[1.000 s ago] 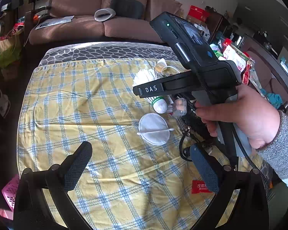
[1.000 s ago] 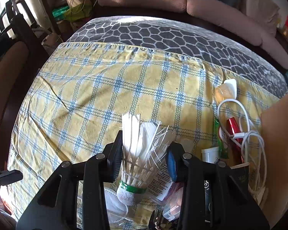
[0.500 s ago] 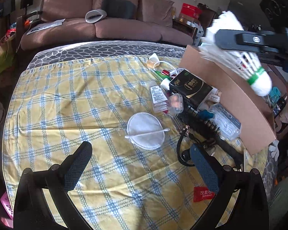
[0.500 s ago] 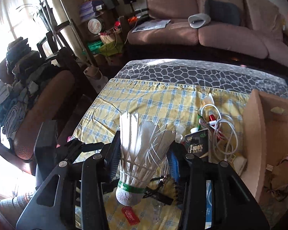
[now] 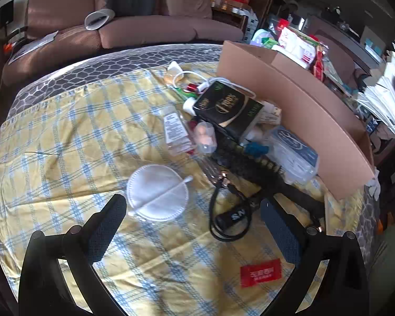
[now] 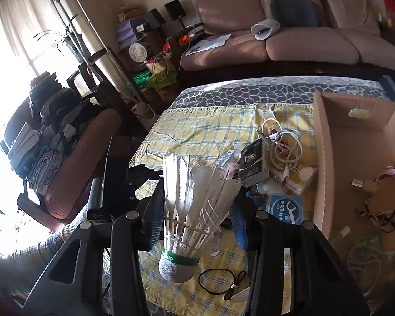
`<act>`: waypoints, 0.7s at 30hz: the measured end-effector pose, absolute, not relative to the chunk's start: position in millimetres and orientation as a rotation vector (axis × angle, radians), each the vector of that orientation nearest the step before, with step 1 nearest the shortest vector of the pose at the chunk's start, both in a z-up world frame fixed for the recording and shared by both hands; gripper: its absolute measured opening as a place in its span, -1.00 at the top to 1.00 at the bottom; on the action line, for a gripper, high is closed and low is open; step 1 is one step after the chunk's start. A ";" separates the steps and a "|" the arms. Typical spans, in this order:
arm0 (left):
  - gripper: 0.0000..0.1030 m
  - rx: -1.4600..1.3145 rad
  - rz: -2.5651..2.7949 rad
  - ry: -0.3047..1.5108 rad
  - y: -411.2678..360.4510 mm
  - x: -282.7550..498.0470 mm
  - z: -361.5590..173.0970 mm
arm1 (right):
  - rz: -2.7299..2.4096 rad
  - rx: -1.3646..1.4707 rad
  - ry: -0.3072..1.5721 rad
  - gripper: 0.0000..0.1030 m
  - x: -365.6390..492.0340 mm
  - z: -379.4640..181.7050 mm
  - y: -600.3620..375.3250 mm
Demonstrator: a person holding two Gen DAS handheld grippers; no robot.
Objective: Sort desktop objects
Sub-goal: 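Grasp the white shuttlecock with the right gripper and lift it, then grasp the black S.NVS strap with the left gripper while the right gripper holds the shuttlecock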
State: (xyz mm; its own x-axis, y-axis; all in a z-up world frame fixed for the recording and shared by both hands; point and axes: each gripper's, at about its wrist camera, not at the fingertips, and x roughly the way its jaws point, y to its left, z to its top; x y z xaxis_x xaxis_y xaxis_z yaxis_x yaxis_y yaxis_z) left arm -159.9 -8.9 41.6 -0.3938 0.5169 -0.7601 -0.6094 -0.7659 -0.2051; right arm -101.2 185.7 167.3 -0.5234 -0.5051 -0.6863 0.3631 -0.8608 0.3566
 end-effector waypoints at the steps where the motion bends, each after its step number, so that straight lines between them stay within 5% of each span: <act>1: -1.00 -1.116 2.148 0.164 -1.6 -151.1 43.3 | -2.357 1.143 -0.230 0.19 -98.7 166.3 185.8; 10: -0.88 -1.125 2.047 0.248 41.4 -131.5 31.2 | -2.306 1.146 -0.264 0.19 -77.1 154.7 181.4; 12: -0.62 -1.127 2.035 0.228 42.3 -136.7 31.0 | -2.304 1.148 -0.267 0.19 -72.8 154.4 183.1; 14: -0.08 -1.138 2.031 0.260 45.8 -139.9 29.0 | -2.308 1.154 -0.270 0.19 -70.3 153.5 186.3; 16: 0.16 -1.160 1.982 0.282 50.3 -141.1 23.6 | -2.311 1.161 -0.278 0.19 -69.3 152.5 191.1; 21: 0.30 -1.188 1.874 0.301 52.4 -132.7 16.2 | -2.304 1.177 -0.300 0.18 -66.1 148.7 197.3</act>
